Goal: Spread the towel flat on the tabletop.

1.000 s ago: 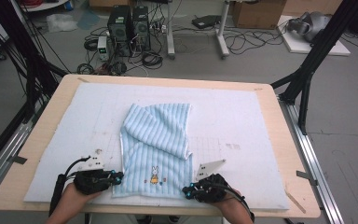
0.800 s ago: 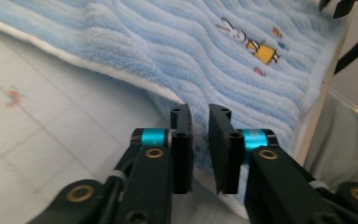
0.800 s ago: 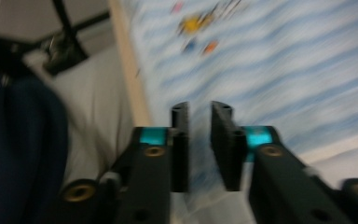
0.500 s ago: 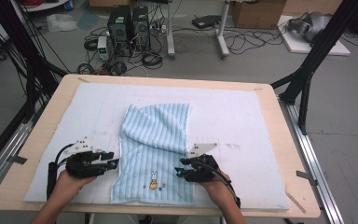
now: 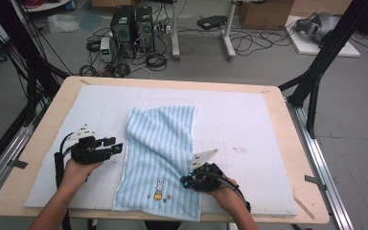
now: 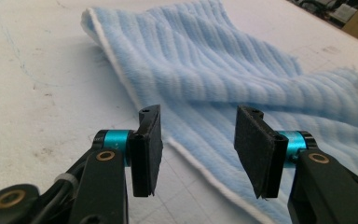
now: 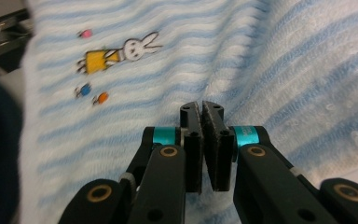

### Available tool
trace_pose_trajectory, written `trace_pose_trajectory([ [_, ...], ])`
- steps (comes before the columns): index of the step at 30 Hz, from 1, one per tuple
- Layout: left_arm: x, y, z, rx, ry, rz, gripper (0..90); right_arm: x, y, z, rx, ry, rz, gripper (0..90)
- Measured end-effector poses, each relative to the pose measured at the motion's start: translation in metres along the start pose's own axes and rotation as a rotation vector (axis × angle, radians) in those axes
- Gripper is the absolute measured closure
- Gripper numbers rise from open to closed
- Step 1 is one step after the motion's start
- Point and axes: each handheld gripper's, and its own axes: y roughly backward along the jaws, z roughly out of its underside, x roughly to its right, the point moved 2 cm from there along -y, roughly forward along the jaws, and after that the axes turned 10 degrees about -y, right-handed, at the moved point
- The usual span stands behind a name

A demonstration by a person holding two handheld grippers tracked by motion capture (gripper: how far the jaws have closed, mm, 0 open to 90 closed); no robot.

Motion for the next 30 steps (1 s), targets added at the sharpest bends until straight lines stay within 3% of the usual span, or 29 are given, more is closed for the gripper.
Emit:
trace_pose_trajectory([
  [4,-0.004,-0.004,-0.001,0.001,-0.003,-0.013,51.5,-0.002,0.008,0.011,-0.023,-0.011,-0.078,86.8],
  [8,-0.005,-0.009,0.0,-0.01,-0.004,-0.01,51.5,0.0,0.013,0.015,-0.012,-0.015,-0.1,81.6],
  [10,-0.003,-0.013,0.001,-0.019,-0.008,-0.006,51.4,0.006,0.016,0.011,0.046,-0.057,-0.105,69.9],
  [12,0.001,-0.016,0.002,-0.027,-0.017,0.002,51.4,0.015,0.022,0.004,0.138,-0.112,-0.102,62.0],
  [14,0.004,-0.02,0.002,-0.031,-0.02,0.01,51.4,0.027,0.027,-0.005,0.226,-0.149,-0.035,56.3],
  [17,0.009,-0.026,0.003,-0.04,-0.03,0.021,51.4,0.048,0.027,-0.016,0.26,-0.211,0.146,56.0],
  [18,0.011,-0.027,0.003,-0.045,-0.038,0.024,51.4,0.053,0.024,-0.021,0.267,-0.222,0.185,57.3],
  [20,0.013,-0.03,0.003,-0.05,-0.047,0.027,51.4,0.06,0.015,-0.029,0.243,-0.215,0.246,58.8],
  [25,0.011,-0.03,0.003,-0.048,-0.042,0.028,51.5,0.057,-0.017,-0.04,0.101,-0.148,0.253,63.5],
  [26,0.011,-0.03,0.003,-0.048,-0.041,0.028,51.5,0.055,-0.019,-0.04,0.103,-0.137,0.262,67.3],
  [28,0.011,-0.03,0.004,-0.048,-0.04,0.024,51.5,0.055,-0.017,-0.039,0.091,-0.155,0.235,82.1],
  [30,0.011,-0.029,0.004,-0.049,-0.041,0.022,51.5,0.053,-0.015,-0.037,0.063,-0.158,0.161,85.8],
])
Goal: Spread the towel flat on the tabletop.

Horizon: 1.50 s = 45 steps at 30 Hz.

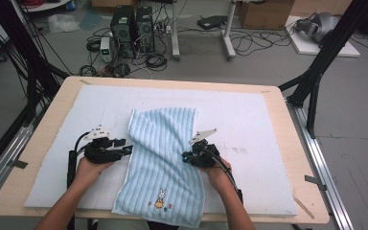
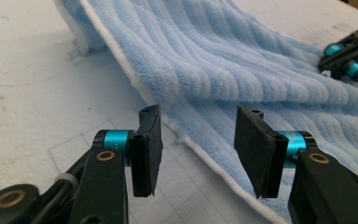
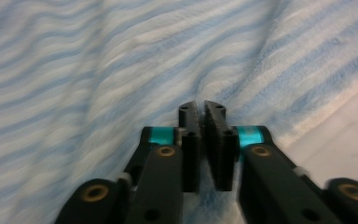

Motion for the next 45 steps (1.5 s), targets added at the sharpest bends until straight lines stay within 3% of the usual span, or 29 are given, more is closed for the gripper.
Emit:
trace_pose_trajectory([
  [5,-0.002,0.002,0.0,0.005,0.004,-0.009,51.5,-0.005,0.01,0.01,-0.052,0.038,-0.096,85.8],
  [9,-0.002,0.004,0.0,0.015,0.011,-0.017,51.5,-0.01,0.018,0.023,-0.11,0.07,-0.209,85.0],
  [11,-0.003,0.005,0.0,0.019,0.014,-0.022,51.5,-0.012,0.023,0.027,-0.125,0.07,-0.231,81.3],
  [14,-0.004,0.005,0.0,0.02,0.009,-0.024,51.5,-0.011,0.03,0.028,-0.097,0.058,-0.258,74.5],
  [17,-0.004,0.005,0.0,0.021,0.013,-0.028,51.5,-0.003,0.035,0.021,-0.013,0.02,-0.24,67.6],
  [21,-0.004,0.004,0.0,0.025,0.015,-0.032,51.5,0.012,0.037,0.007,0.118,-0.057,-0.151,55.3],
  [22,-0.004,0.004,0.0,0.024,0.015,-0.031,51.5,0.019,0.036,0.003,0.159,-0.075,-0.105,52.2],
  [24,-0.005,0.004,0.0,0.025,0.016,-0.033,51.4,0.031,0.032,-0.005,0.229,-0.129,-0.08,48.6],
  [26,-0.005,0.004,0.0,0.027,0.018,-0.036,51.5,0.044,0.026,-0.013,0.263,-0.184,0.015,46.6],
  [29,-0.006,0.005,0.0,0.03,0.025,-0.038,51.5,0.06,0.014,-0.024,0.248,-0.248,0.162,48.9],
  [35,-0.008,0.005,0.001,0.03,0.032,-0.043,51.5,0.067,-0.01,-0.043,0.182,-0.244,0.314,62.8],
  [38,-0.008,0.006,0.001,0.029,0.033,-0.039,51.5,0.065,-0.021,-0.044,0.113,-0.199,0.368,74.2],
  [40,-0.008,0.005,0.002,0.029,0.034,-0.038,51.5,0.063,-0.02,-0.045,0.092,-0.168,0.358,85.5],
  [42,-0.008,0.005,0.002,0.027,0.034,-0.037,51.5,0.06,-0.018,-0.044,0.059,-0.12,0.372,87.2],
  [45,-0.008,0.006,0.002,0.031,0.037,-0.039,51.5,0.06,-0.011,-0.039,0.023,-0.085,0.398,87.3],
])
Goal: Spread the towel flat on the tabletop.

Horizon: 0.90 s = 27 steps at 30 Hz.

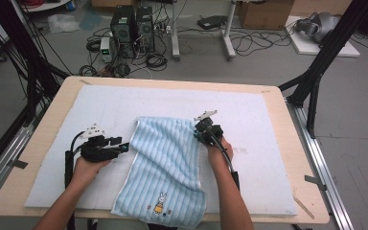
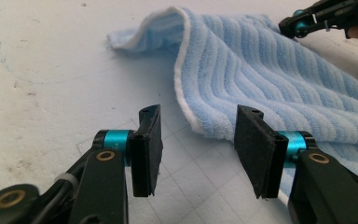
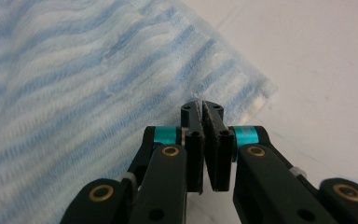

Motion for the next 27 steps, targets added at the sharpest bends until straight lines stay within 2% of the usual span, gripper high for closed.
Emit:
trace_pose_trajectory([
  [2,-0.001,0.001,-0.001,0.003,0.001,-0.003,51.5,0.002,0.005,0.006,-0.001,0.075,0.045,87.2],
  [4,-0.002,0.002,-0.002,0.008,0.005,-0.011,51.5,0.004,0.011,0.013,0.002,0.097,0.067,85.9],
  [5,-0.003,0.001,-0.002,0.011,0.008,-0.012,51.4,0.006,0.013,0.016,0.008,0.099,0.073,78.2],
  [6,-0.005,0.001,-0.003,0.011,0.009,-0.017,51.4,0.009,0.016,0.018,0.027,0.093,0.068,69.6],
  [8,-0.009,0.001,-0.007,0.02,0.017,-0.029,51.2,0.015,0.022,0.018,0.056,0.045,0.018,64.3],
  [11,-0.018,0.0,-0.016,0.036,0.044,-0.044,50.5,0.017,0.037,0.019,0.14,0.007,-0.007,53.7],
  [14,-0.027,-0.007,-0.027,0.043,0.073,-0.042,50.2,0.018,0.047,0.023,0.186,-0.022,-0.04,48.3],
  [16,-0.031,-0.015,-0.035,0.048,0.089,-0.051,49.6,0.018,0.051,0.03,0.199,-0.042,-0.067,46.6],
  [19,-0.038,-0.031,-0.045,0.013,0.096,-0.059,49.4,0.018,0.055,0.04,0.211,-0.063,-0.078,45.4],
  [21,-0.04,-0.041,-0.052,0.006,0.102,-0.063,49.2,0.018,0.054,0.046,0.201,-0.065,-0.084,45.2],
  [22,-0.041,-0.046,-0.055,0.02,0.101,-0.065,48.9,0.018,0.054,0.047,0.184,-0.061,-0.085,45.0],
  [25,-0.039,-0.059,-0.065,0.011,0.088,-0.07,48.6,0.016,0.055,0.048,0.192,-0.051,-0.094,45.4],
  [27,-0.039,-0.069,-0.07,0.009,0.094,-0.073,48.2,0.016,0.056,0.049,0.195,-0.052,-0.101,45.4],
])
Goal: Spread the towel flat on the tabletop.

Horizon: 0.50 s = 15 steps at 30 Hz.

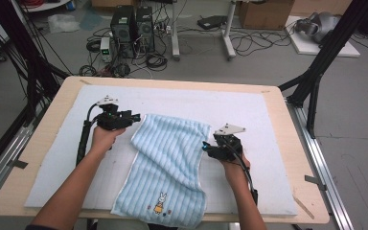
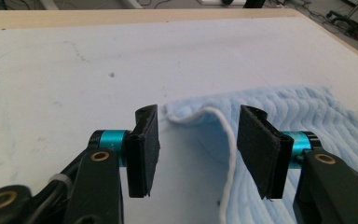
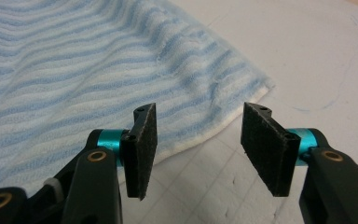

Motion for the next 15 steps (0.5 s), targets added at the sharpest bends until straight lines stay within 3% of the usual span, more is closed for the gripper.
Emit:
trace_pose_trajectory([
  [4,-0.001,-0.025,-0.006,-0.038,0.024,-0.017,46.7,-0.002,-0.001,0.0,0.001,0.012,-0.016,45.4],
  [6,-0.003,-0.037,-0.008,-0.083,0.037,-0.026,46.3,-0.003,-0.001,0.0,0.002,0.015,-0.023,45.4],
  [10,-0.006,-0.056,-0.008,-0.126,0.055,-0.066,46.5,-0.004,-0.002,0.0,0.004,0.012,-0.035,45.4],
  [13,-0.004,-0.065,-0.001,-0.207,0.027,-0.063,51.7,-0.005,-0.001,0.0,0.008,0.014,-0.044,45.2],
  [15,0.0,-0.068,0.002,-0.233,-0.007,-0.063,57.7,-0.004,0.0,0.0,0.012,0.013,-0.049,45.0],
])
